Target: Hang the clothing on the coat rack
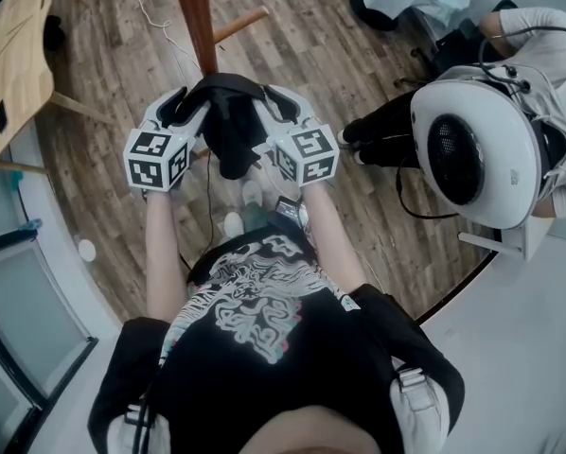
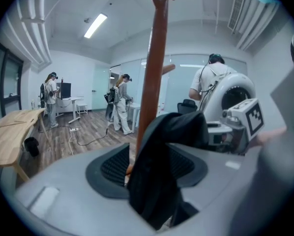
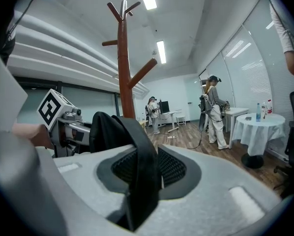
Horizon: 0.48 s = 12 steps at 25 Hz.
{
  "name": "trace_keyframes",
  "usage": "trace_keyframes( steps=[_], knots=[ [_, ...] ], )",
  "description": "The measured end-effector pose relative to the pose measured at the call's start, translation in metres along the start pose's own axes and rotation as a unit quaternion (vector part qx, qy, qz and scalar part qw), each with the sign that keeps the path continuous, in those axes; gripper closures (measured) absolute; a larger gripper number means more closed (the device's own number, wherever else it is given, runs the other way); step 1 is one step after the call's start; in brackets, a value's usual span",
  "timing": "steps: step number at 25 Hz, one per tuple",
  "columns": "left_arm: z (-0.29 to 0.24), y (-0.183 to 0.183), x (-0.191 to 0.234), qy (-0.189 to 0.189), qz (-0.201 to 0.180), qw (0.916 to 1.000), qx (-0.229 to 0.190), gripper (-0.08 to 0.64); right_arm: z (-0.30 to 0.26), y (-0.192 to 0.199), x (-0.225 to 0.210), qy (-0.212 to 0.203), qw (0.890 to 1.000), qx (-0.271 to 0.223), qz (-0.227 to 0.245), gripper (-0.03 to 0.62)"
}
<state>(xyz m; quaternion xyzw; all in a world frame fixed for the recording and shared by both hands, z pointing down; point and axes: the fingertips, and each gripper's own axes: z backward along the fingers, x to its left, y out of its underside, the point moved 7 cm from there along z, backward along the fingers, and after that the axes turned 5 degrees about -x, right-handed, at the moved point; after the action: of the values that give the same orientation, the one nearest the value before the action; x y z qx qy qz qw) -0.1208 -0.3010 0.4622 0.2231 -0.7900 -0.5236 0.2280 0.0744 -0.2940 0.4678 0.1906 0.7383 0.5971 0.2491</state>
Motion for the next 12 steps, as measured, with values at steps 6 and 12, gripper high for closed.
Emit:
trace_keyframes(
  steps=[6, 12],
  knots=[
    [0.006, -0.004, -0.005, 0.001, 0.004, 0.9999, -0.010, 0.370, 0.009, 0.003, 0.004, -0.007, 1.000, 0.003, -0.006, 0.486],
    [0.013, 0.001, -0.017, 0.005, 0.006, 0.9999, -0.010, 0.370, 0.025, 0.003, 0.009, -0.011, 1.000, -0.006, -0.012, 0.461]
  ],
)
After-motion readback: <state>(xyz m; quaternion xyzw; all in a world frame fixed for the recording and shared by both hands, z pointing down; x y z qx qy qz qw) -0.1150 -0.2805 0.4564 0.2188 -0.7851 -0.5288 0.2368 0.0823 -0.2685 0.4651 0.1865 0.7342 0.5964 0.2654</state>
